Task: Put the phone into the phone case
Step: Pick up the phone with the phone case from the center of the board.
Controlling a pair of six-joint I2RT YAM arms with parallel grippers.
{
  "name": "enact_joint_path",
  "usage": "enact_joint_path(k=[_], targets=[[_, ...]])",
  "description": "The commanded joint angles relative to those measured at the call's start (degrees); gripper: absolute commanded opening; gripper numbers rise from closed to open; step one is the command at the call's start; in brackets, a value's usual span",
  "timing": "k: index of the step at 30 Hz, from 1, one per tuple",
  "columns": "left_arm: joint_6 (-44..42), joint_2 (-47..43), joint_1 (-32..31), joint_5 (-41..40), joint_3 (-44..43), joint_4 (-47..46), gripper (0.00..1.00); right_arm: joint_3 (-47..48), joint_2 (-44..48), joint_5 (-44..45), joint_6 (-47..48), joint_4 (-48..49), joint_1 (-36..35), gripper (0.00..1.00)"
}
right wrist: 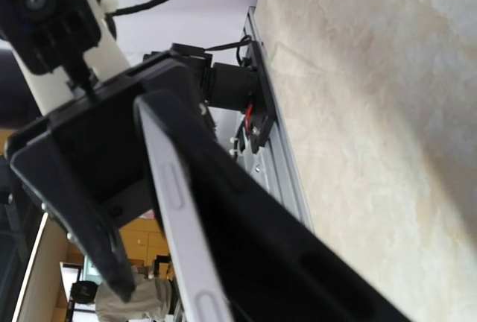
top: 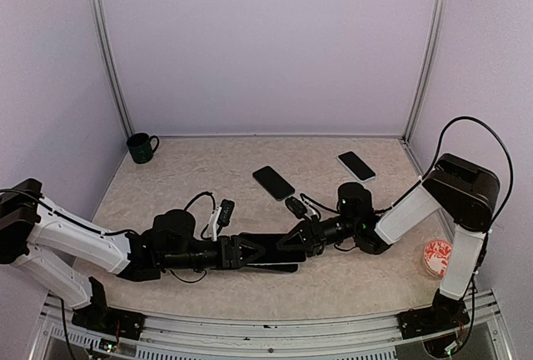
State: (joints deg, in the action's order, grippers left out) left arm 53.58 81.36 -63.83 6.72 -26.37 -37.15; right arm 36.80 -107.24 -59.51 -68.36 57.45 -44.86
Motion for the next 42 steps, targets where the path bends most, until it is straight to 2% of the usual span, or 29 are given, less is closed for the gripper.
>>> enact_joint_path(k=[1, 10, 16, 27, 37, 42], targets=[[-0.77, -0.42, -0.53, 1.59, -0.53, -4.47, 0.44, 1.88, 0.92, 1.34, 2.76, -3.93, -0.67, 0.27], [-0.39, -0.07, -0.43, -0.39, -1.13, -0.35, 0.34, 2.9, 2.02, 1.91, 5.96, -8.74, -0.67, 0.3], [0.13, 0.67, -0.44, -0.81, -1.15, 0.34, 0.25, 3.66, 3.39, 3.0, 10.81, -15.18, -0.67, 0.34], [0.66, 2.8, -0.38, -1.56, -2.32, 2.3, 0.0, 6.29, 6.17, 6.34, 21.02, -30.43, -0.51, 0.46], [-0.77, 1.46, -0.42, -2.31, -2.67, 5.05, 0.0, 6.27, 8.68, 6.79, 26.85, -38.21, 2.25, 0.5], [-4.28, -2.04, -0.74, -3.46, -3.78, 8.96, 0.0, 6.23, 12.42, 6.49, 32.94, -45.71, 5.04, 0.59]])
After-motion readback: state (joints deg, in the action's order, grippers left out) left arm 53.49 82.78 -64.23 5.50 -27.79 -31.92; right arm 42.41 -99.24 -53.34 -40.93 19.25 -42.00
